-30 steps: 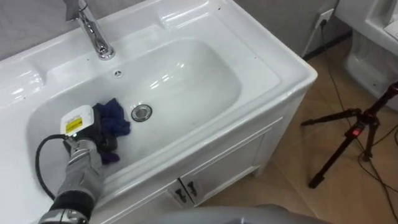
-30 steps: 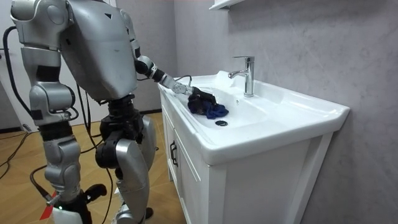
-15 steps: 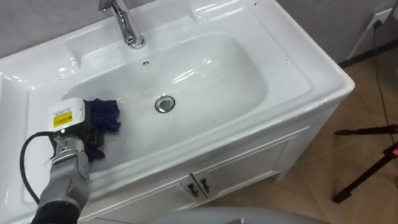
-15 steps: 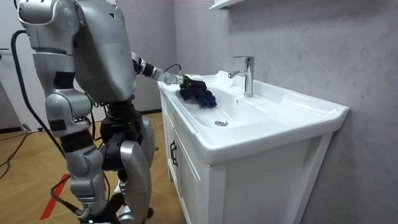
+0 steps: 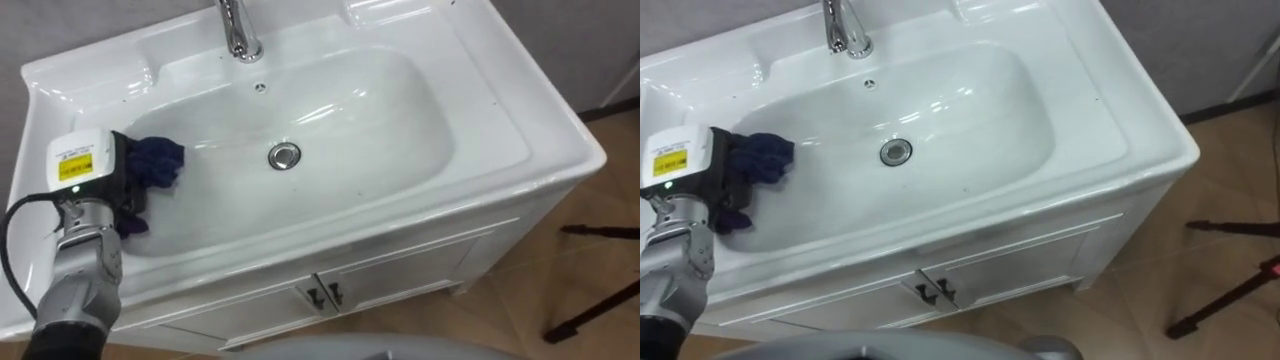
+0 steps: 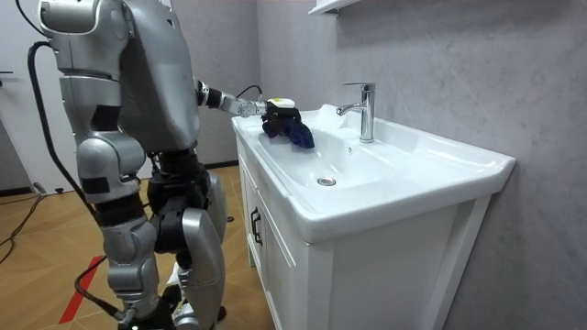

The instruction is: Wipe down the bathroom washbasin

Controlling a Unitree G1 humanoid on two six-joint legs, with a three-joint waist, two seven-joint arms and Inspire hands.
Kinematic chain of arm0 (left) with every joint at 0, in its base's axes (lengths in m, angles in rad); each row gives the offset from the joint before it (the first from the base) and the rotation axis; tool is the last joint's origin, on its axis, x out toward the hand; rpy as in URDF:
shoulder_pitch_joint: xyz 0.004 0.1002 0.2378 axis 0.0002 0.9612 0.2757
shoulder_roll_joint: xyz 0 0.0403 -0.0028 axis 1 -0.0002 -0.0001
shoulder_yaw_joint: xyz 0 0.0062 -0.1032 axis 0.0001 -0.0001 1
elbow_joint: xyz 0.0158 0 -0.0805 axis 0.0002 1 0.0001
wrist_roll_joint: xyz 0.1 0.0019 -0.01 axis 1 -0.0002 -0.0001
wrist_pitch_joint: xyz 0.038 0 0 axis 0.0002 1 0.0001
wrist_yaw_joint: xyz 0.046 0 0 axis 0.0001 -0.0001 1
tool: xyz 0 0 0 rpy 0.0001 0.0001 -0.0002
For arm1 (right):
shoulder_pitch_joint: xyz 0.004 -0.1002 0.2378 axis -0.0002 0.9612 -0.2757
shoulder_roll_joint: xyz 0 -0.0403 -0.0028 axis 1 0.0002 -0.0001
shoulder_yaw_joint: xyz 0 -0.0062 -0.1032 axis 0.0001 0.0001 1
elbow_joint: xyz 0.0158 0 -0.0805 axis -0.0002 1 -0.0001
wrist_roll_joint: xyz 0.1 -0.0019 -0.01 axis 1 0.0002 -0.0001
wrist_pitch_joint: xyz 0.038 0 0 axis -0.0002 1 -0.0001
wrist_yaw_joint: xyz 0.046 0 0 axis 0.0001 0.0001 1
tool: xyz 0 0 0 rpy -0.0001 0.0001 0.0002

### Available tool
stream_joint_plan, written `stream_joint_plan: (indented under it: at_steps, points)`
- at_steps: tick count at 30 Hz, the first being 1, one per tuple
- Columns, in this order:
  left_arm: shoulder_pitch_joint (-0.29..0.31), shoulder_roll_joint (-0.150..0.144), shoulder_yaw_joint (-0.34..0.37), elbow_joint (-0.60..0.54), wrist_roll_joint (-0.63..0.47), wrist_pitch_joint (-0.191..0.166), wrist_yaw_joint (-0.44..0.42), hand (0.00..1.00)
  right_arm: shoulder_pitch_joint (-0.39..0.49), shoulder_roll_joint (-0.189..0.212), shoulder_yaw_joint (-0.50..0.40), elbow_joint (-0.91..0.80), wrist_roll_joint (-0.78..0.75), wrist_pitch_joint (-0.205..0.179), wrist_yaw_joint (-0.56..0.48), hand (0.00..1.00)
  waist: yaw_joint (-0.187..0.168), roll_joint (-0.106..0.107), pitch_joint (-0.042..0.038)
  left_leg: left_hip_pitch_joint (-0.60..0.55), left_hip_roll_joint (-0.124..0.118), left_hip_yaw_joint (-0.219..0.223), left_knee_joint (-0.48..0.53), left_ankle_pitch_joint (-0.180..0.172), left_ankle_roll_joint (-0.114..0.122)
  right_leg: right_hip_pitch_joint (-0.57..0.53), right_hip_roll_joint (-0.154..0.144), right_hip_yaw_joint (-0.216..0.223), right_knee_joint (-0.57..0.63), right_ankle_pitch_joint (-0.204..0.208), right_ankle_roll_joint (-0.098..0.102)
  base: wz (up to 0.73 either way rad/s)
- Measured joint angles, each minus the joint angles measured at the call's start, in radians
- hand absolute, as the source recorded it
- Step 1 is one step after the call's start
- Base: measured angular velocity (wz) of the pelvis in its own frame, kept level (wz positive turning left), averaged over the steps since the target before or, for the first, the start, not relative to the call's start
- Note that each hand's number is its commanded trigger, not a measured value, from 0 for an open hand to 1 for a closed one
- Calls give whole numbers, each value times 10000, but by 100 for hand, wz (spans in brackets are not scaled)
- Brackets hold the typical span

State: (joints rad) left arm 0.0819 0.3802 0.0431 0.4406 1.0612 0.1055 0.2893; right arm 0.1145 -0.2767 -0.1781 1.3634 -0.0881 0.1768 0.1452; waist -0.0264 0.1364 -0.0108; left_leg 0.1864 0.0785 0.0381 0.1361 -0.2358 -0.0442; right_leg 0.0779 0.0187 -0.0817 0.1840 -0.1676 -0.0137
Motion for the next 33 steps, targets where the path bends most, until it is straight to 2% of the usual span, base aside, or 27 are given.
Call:
stream_joint_plan:
  at_steps: [4, 8, 10, 13, 16, 18, 19, 20, 22, 23, 26, 30, 33]
  points:
    - [-4, 74, 0, 2, -87, 14, -160, 100, 63, -3, 4, 10, 385, -80, -10, 0, -102, -7, 5, -9, 0, 37, 7, 0, 0, -98, 3, 28, -6, -1, 1, -1]
    - [-9, 73, -15, 153, 29, 130, -275, 100, 115, -3, 303, 49, 472, -142, -4, 0, -386, -25, 22, -5, -3, 89, 14, 0, 0, -89, 13, 85, 33, -16, 17, 0]
    - [-9, 69, -129, 171, 142, 274, -371, 100, 122, -22, 415, 105, 540, -141, 0, 0, -588, -46, 37, 10, -10, 123, 17, 0, 0, -88, 8, 112, 13, -31, 35, 0]
    - [-8, 59, -340, 269, 417, 492, -501, 100, 259, -24, 418, 105, 847, -147, -9, 0, -698, -89, 70, 92, -11, 353, 19, 0, 0, -78, 6, 227, 50, -35, 37, -13]
    - [-92, 46, -802, 830, 546, 633, -723, 100, 264, -22, 588, 131, 818, -139, -11, 0, -1089, -132, 110, 103, -20, 491, 3, 0, 0, -39, -3, 288, 91, -41, 47, -7]
    - [-96, -19, -1502, 1121, 605, 794, -884, 100, 268, -15, 819, 88, 853, -145, 0, 0, -1376, -185, 182, 97, -17, 645, -6, -1, 0, -59, 8, 390, 58, -35, 55, -11]
    - [-102, -49, -1687, 1142, 604, 803, -900, 100, 268, -14, 880, 87, 851, -144, 1, 0, -1436, -198, 191, 94, -18, 681, -6, -1, 0, -64, 7, 398, 37, -29, 60, -5]
    - [-148, -176, -1921, 1231, 594, 807, -906, 100, 319, 4, 984, 141, 844, -137, 0, 0, -1624, -224, 210, 94, -22, 718, -7, -2, -1, -65, 3, 403, 23, -29, 63, -6]
    - [-355, -424, -2151, 1464, 595, 903, -923, 100, 290, 23, 990, 238, 818, -125, 10, 0, -1744, -216, 215, 97, -26, 944, -1, -1, -1, -122, 9, 498, 34, -28, 66, -13]
    - [-557, -575, -2314, 1630, 603, 1070, -987, 100, 259, 25, 1008, 331, 820, -116, 41, 0, -1884, -190, 227, 96, -31, 1012, 1, -1, -1, -136, 9, 535, 26, -24, 73, -13]
    - [-1099, -645, -2997, 2095, 619, 1357, -1142, 100, 252, 46, 1277, 339, 825, -54, 125, 0, -2043, -134, 224, 129, -31, 1169, 3, -1, -1, -144, 32, 698, 24, -27, 76, -13]
    - [-1164, -782, -3614, 2078, 834, 1841, -1264, 100, 203, 43, 1270, 287, 810, -9, 216, 0, -2442, -58, 183, 145, -36, 1541, -9, -1, -1, -232, 26, 819, 64, -33, 85, -13]
    - [-1252, -885, -4011, 2092, 1009, 2233, -1401, 100, 224, 43, 1273, 261, 818, 108, 310, 0, -2595, -40, 177, 182, -40, 1549, -13, -1, -1, -233, 29, 881, 70, -32, 86, -5]
